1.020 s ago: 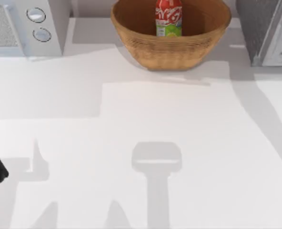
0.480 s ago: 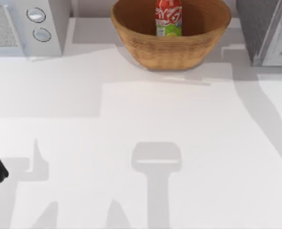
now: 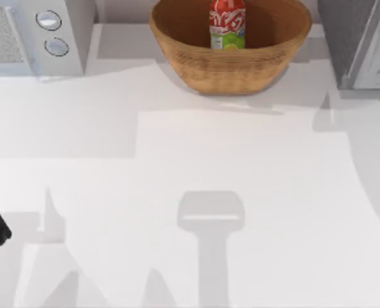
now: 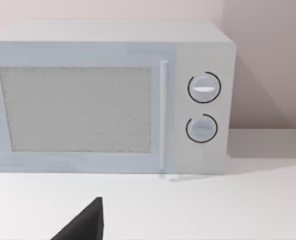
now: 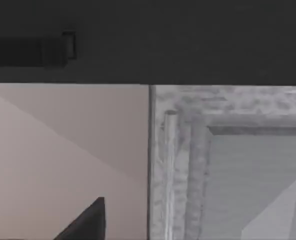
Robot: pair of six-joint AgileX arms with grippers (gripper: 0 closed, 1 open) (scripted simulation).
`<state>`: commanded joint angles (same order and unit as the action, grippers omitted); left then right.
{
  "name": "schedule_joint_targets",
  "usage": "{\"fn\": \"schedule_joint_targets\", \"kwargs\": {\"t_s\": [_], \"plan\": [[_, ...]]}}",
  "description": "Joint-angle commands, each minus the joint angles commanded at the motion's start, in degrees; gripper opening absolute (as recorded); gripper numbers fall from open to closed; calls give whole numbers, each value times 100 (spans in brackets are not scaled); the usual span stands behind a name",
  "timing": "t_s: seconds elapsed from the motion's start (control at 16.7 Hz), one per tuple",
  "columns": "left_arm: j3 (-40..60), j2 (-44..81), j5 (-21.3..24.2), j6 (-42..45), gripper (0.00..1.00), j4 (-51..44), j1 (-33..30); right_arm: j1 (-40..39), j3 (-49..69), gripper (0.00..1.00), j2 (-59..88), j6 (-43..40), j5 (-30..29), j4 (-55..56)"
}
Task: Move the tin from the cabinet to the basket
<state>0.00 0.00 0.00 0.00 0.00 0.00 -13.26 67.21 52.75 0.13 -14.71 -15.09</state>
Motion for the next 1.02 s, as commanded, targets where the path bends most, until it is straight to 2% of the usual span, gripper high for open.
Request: {"fn": "schedule_joint_targets", "kwargs": {"t_s": [0.36,0.6,0.78,1.02], "plan": [[0,0,0,0,100,0,0,669,-3503,100,-2581,-9,699,724],[0,0,0,0,100,0,0,1046,-5434,100,-4122,-11,1122,1159],[0,0,0,0,100,0,0,1241,-6350,100,-4926,-13,1359,1398],[0,0,0,0,100,0,0,1326,-6721,100,-5275,-13,1471,1509]]}}
